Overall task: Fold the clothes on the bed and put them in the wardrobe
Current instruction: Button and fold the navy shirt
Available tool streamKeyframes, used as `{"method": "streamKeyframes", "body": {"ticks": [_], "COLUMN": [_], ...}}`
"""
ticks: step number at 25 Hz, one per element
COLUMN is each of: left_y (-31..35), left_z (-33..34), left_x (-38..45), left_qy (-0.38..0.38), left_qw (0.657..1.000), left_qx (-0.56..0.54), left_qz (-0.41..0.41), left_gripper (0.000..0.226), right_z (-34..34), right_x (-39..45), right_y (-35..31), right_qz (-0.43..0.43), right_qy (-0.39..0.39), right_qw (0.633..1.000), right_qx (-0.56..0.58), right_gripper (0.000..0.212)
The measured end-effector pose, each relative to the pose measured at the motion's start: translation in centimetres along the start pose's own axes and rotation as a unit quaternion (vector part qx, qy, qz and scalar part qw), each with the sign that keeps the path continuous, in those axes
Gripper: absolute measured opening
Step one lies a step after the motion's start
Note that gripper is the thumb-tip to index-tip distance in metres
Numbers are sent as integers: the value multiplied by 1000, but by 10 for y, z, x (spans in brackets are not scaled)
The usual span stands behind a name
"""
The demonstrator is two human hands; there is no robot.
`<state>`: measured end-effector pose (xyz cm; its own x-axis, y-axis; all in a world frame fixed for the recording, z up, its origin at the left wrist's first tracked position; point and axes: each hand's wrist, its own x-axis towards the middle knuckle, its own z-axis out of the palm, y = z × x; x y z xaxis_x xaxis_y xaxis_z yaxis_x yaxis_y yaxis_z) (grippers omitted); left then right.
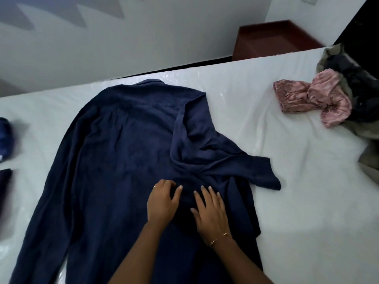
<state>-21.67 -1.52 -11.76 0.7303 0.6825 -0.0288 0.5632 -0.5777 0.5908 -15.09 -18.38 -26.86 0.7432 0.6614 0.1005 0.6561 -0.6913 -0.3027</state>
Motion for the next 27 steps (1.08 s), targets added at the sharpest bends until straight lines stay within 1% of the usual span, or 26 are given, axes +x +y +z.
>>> {"method": "streamKeyframes", "body": {"ticks": [2,3,4,5,6,7,8,9,10,11,13,15,16,17,18,19,20,21,22,24,26,27], "left_y": [-18,-23,-26,-30,-39,-51,-65,-81,-96,-109,-129,-142,-143,-143,-140,-133,-124,-118,-114,-100,-95,-96], "left_z": [10,9,3,-5,-12,-18,-25,-31,-36,-41,-51,-61,-64,-68,-73,-78,-85,-90,-95,-107,-112,-115], "left_x": [-21,-32,-40,-53,-63,-73,-85,-99,-113,-128,-155,-170,-180,-182,-182,-185,-188,-188,-192,-198,-211,-217], "left_qy": [1,18,51,89,124,153,182,206,222,231,220,176,157,153,152,145,135,125,130,154,162,164], "left_qw": [996,995,994,993,989,983,973,960,948,937,922,913,912,909,902,891,883,874,857,802,743,712], "left_qx": [40,48,54,64,75,83,92,98,100,98,81,77,71,52,23,-6,-44,-107,-193,-371,-521,-580], "left_qz": [79,89,76,45,-3,-55,-109,-162,-206,-244,-308,-359,-372,-383,-404,-430,-448,-457,-460,-442,-387,-361], "left_gripper": [30,33,34,37,38,38,39,43,50,57,58,57,61,69,77,80,75,66,56,42,38,37], "right_z": [-3,-7,-13,-22,-32,-41,-48,-51,-51,-48,-42,-43,-45,-42,-37,-32,-31,-32,-37,-50,-60,-63], "right_x": [-7,-12,-15,-23,-23,-23,-29,-38,-48,-58,-68,-64,-66,-60,-52,-47,-39,-30,-25,-24,-29,-29], "right_y": [6,7,9,11,16,26,38,53,70,88,114,122,124,127,129,131,130,129,123,105,85,79], "right_qz": [-3,0,19,67,134,203,274,339,383,386,340,297,278,252,225,202,196,200,211,197,146,135], "right_qy": [-20,-18,0,32,66,92,106,108,105,106,113,81,63,47,30,14,-1,-15,-30,-51,-64,-56], "right_qw": [1000,1000,1000,997,989,973,953,933,916,915,928,941,948,957,966,973,974,974,970,970,977,976], "right_qx": [-13,-16,-19,-10,24,60,67,62,55,55,104,141,141,133,123,113,110,109,113,133,141,162], "right_gripper": [69,67,65,62,59,53,47,45,49,57,75,80,83,87,90,90,86,78,70,48,15,5]}}
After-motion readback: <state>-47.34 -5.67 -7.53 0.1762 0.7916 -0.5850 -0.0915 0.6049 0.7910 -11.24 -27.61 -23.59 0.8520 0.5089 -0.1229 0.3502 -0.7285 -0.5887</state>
